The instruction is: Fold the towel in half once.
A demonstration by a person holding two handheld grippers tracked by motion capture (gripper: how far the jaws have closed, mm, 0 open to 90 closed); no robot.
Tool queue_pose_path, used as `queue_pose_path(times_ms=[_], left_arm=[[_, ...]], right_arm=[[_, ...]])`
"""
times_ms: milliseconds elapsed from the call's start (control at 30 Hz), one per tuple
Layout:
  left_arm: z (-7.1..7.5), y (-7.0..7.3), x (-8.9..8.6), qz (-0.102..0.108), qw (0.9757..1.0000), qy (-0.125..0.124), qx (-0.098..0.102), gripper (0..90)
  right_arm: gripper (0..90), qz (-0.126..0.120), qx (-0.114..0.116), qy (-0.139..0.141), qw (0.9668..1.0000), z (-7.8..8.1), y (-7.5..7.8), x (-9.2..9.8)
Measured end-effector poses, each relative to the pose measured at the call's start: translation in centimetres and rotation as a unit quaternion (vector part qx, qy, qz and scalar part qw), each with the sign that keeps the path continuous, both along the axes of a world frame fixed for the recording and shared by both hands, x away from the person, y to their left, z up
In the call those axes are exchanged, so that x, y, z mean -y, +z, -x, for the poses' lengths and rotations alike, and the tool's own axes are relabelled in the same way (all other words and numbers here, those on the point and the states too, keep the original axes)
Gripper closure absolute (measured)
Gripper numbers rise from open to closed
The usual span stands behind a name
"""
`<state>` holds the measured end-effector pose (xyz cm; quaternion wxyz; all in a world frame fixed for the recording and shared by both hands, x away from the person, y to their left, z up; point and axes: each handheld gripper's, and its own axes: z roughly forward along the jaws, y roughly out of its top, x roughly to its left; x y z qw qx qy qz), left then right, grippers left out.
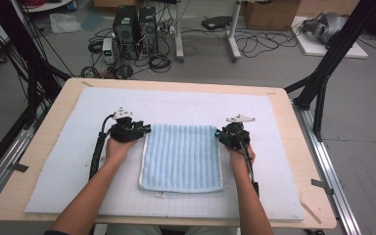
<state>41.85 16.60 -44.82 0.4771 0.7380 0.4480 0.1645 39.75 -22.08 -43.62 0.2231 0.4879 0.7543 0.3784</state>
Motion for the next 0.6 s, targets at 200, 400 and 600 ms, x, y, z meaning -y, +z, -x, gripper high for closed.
queue_pose_path(times_ms=[200,400,600], left_arm=[[-1.1,-0.2,0.7,-0.027,0.9996,-0.004,-0.012,76.0],[-1.7,-0.3,1.7,-0.075,0.9969,0.013,-0.021,77.4],[-1.8,-0.4,1.6,-0.07,0.9971,0.015,-0.024,77.5]], right_arm=[[72.1,-0.02,0.019,0.058,0.998,-0.7,0.4,-0.8],[76.2,0.004,-0.024,0.069,0.9973,-2.2,-1.1,-2.3],[78.3,0.003,-0.023,0.018,0.9996,-2.8,-1.2,-1.3]])
